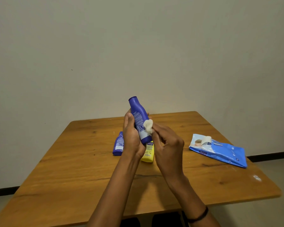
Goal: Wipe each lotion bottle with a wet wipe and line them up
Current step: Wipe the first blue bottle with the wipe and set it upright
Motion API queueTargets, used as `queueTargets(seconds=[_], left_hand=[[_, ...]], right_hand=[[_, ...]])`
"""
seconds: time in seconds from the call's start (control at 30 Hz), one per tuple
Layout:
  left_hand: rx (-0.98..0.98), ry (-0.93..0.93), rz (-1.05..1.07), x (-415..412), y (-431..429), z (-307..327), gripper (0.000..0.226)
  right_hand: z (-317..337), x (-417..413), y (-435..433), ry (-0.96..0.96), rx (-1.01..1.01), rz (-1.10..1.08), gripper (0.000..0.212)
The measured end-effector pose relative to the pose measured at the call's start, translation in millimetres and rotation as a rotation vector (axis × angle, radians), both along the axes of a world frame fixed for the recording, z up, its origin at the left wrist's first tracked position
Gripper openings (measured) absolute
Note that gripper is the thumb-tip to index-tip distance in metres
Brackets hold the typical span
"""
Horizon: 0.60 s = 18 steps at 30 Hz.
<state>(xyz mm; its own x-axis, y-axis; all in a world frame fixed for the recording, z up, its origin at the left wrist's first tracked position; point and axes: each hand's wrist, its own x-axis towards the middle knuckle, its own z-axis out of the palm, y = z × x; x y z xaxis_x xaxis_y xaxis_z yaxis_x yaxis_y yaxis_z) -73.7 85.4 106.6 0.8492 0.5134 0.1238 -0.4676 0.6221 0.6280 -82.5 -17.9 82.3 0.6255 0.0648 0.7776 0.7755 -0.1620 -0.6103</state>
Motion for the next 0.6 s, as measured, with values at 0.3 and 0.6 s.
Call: queueTargets(seconds=[0.3, 0.6], left_hand=[[0.044, 0.054, -0.19, -11.9, -7.4, -9.1, 0.054], [0.045, -0.059, -0.239, -15.1, -11.4, -12.0, 0.038]], right_hand=[[8.3, -24.0, 18.3, -0.011, -0.035, -0.062, 0.04], [51.4, 31.5, 26.9, 0.146, 0.137, 0.114, 0.019]])
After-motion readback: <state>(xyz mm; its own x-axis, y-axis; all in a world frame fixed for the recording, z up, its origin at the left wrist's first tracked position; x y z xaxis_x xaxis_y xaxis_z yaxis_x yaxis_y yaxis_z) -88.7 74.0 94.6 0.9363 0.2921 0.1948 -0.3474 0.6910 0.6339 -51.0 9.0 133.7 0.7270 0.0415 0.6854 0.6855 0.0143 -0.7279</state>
